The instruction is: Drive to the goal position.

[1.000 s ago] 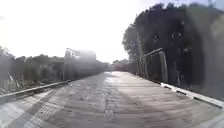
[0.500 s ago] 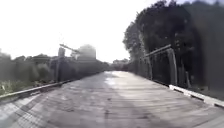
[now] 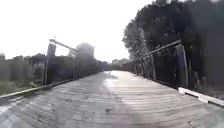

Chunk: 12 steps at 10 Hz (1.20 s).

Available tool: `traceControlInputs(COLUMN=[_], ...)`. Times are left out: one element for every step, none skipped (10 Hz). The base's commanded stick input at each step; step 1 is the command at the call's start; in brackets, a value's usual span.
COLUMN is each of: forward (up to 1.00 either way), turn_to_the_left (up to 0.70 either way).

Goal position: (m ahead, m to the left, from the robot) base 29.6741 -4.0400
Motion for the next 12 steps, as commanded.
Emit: traceControlInputs(forward=[1.00,1.00,1.00,1.00,1.00,1.00,1.00,1.00,1.00,1.00,1.00,1.00], turn_to_the_left=[0.00,0.00,0.00,0.00,0.00,0.00,0.00,0.00,0.00,0.00,0.00,0.00])
